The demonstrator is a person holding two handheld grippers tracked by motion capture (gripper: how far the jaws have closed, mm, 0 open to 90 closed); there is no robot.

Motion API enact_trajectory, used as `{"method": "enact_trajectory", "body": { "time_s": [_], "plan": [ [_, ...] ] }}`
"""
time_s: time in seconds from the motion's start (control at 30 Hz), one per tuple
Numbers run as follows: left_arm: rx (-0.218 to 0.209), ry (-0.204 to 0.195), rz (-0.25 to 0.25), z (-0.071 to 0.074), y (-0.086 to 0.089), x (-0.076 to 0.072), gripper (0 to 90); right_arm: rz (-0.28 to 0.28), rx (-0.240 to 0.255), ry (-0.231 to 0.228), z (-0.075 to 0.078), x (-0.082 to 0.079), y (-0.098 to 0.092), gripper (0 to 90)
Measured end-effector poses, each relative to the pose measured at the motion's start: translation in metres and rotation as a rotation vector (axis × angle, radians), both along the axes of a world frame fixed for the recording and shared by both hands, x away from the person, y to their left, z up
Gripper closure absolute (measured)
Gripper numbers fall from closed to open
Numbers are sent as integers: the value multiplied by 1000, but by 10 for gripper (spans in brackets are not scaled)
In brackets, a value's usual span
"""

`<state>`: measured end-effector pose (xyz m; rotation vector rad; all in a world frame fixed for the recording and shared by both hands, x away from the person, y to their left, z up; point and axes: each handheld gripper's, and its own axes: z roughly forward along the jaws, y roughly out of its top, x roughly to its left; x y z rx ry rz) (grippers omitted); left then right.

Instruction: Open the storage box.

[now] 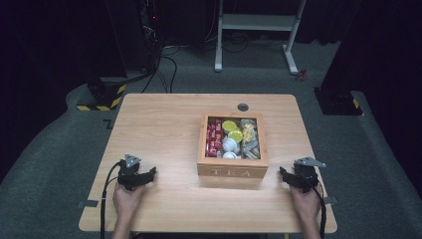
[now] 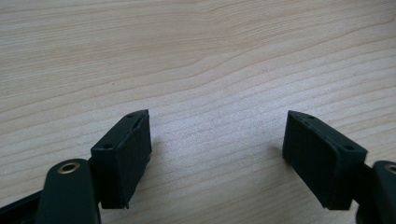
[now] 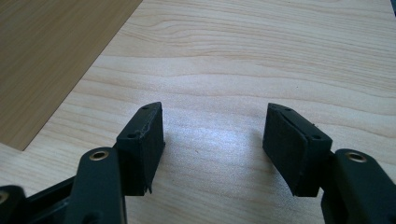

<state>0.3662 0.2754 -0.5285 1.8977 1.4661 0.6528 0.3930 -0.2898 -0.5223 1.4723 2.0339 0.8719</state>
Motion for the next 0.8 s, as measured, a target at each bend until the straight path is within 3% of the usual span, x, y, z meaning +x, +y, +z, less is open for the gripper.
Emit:
{"method": "enact_trajectory", "body": {
  "time_s": [0.63, 0.8],
  "plan": [
    [-2, -1, 18, 0, 1, 0, 243, -6, 5, -2, 0, -2, 1, 409],
    [-4, 0, 19, 0, 1, 0, 244, -8, -2, 2, 0, -3, 6, 341]
  ]
}}
